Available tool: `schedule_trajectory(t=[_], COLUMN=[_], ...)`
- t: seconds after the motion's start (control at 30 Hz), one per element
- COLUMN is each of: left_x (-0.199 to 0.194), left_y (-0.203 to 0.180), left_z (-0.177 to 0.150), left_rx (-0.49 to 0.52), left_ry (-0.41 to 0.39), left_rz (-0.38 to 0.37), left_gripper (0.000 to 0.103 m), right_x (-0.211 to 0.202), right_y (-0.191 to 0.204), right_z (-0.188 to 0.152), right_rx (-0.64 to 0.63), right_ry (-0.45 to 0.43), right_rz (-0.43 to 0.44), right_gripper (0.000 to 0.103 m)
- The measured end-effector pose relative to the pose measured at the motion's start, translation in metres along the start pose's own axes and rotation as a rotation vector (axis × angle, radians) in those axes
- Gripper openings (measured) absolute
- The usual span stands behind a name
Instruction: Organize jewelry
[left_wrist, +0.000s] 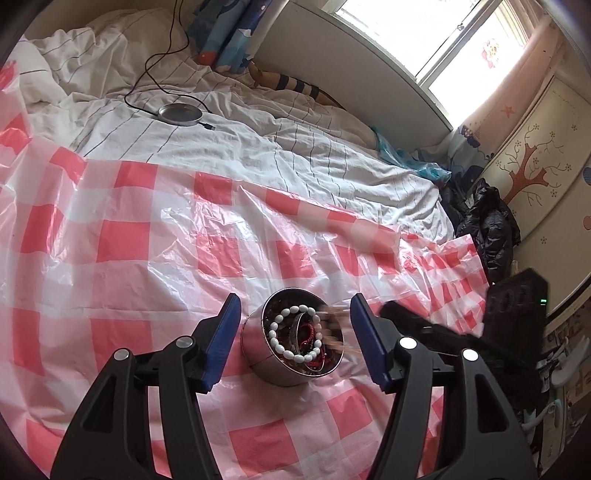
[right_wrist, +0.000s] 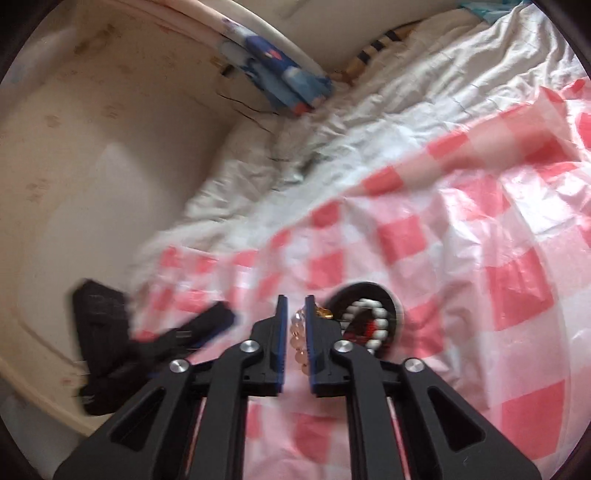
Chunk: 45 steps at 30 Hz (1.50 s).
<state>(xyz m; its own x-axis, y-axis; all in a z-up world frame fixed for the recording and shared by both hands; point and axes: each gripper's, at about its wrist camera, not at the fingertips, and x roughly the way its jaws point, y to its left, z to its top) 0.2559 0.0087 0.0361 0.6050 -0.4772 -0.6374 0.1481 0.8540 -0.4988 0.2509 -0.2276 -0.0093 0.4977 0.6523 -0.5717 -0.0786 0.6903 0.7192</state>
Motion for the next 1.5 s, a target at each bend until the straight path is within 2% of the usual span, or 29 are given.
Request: schedule_trajectory(t=[0.03,0.07,0.13,0.2,0.27,0.33,0.4,0.53,0.67,0.77,0.87,1.07,1.2,1.3,1.4,1.5], left_x=[0.0,0.0,0.0,-0.001,0.0,0.001,0.002,0.006,-0.004,-0.016,-0.032,-0.063,-0.077,-0.086,-0.086,-0.083], left_y=[0.0,0.001,0.0,-0.002,-0.007,-0.013,-0.021,-0.034,-0.04,-0.05,-0.06,-0.063,-0.061,-0.057,-0.053,-0.052], left_z=[0.0,0.0,0.0,-0.001,-0.004,-0.008,-0.013,-0.026,-0.035,-0.044,-0.055,-0.088,-0.103,-0.105,-0.104,-0.103], left_rx=[0.0,0.0,0.004,0.017,0.047,0.087,0.133,0.217,0.221,0.263,0.3,0.321,0.343,0.344,0.347,0.359], left_ry=[0.003,0.005,0.002,-0.001,-0.003,-0.004,-0.011,-0.016,-0.039,-0.076,-0.104,-0.104,-0.11,-0.13,-0.134,-0.133], left_rz=[0.0,0.001,0.008,0.025,0.054,0.088,0.131,0.233,0.277,0.313,0.33,0.381,0.407,0.414,0.437,0.455], left_gripper=[0.059,0.059,0.06,0.062,0.064,0.065,0.07,0.078,0.085,0.09,0.095,0.095,0.095,0.095,0.095,0.095], right_x=[0.005,0.007,0.003,-0.007,-0.016,-0.018,-0.019,-0.02,-0.034,-0.052,-0.063,-0.098,-0.114,-0.118,-0.11,-0.095], right_y=[-0.003,-0.009,-0.015,-0.019,-0.02,-0.02,-0.017,-0.004,0.014,0.029,0.037,0.06,0.053,0.047,0.05,0.048], right_z=[-0.002,-0.004,-0.005,-0.003,-0.004,-0.006,-0.01,-0.018,-0.028,-0.04,-0.05,-0.091,-0.128,-0.138,-0.137,-0.136], right_rx=[0.0,0.009,0.018,0.037,0.035,0.028,0.015,-0.066,-0.164,-0.233,-0.255,-0.289,-0.27,-0.223,-0.249,-0.25], right_ry=[0.009,0.011,0.003,-0.029,-0.051,-0.05,-0.035,-0.013,-0.035,-0.078,-0.098,-0.18,-0.22,-0.224,-0.243,-0.218], right_rz=[-0.034,-0.086,-0.122,-0.115,-0.114,-0.117,-0.134,-0.237,-0.337,-0.409,-0.443,-0.481,-0.517,-0.49,-0.509,-0.51], right_gripper=[0.047,0.049,0.049,0.056,0.066,0.069,0.078,0.083,0.092,0.094,0.095,0.096,0.096,0.096,0.096,0.096])
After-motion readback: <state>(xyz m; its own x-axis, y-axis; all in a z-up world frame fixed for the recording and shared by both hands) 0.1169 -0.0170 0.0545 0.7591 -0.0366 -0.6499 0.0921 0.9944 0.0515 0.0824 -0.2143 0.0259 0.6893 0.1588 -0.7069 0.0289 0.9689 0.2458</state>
